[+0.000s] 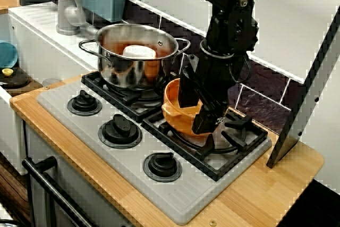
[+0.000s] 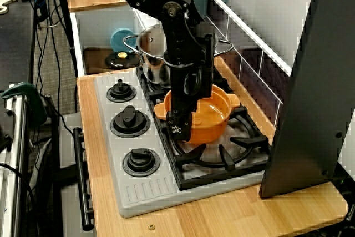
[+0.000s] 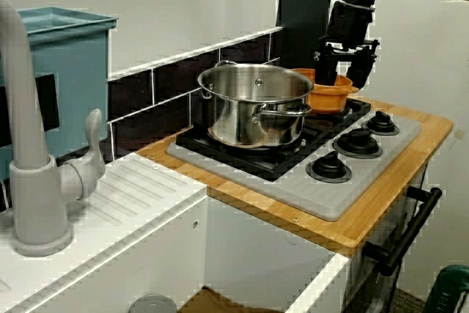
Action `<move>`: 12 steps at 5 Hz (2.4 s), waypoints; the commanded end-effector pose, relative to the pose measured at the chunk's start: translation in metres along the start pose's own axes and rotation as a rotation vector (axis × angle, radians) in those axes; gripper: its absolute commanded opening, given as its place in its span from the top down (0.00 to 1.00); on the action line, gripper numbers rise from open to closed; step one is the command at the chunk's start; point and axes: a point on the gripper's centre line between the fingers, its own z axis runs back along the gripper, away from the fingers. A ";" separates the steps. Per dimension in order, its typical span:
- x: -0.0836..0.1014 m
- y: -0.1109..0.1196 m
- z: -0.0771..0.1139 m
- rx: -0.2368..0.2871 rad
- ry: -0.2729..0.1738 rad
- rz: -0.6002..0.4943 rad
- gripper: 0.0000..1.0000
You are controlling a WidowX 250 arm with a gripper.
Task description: Lift pot from stove
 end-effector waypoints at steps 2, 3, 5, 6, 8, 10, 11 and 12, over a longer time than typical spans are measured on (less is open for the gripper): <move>-0.001 0.020 0.027 -0.015 -0.083 0.121 1.00; -0.006 0.027 0.033 -0.016 -0.091 0.145 1.00; -0.022 0.031 0.054 -0.042 -0.110 0.168 1.00; -0.025 0.031 0.071 -0.075 -0.136 0.190 1.00; -0.025 0.037 0.104 -0.134 -0.204 0.230 1.00; -0.028 0.040 0.125 -0.161 -0.240 0.246 1.00; -0.029 0.038 0.138 -0.181 -0.253 0.256 1.00; -0.029 0.038 0.150 -0.197 -0.267 0.264 1.00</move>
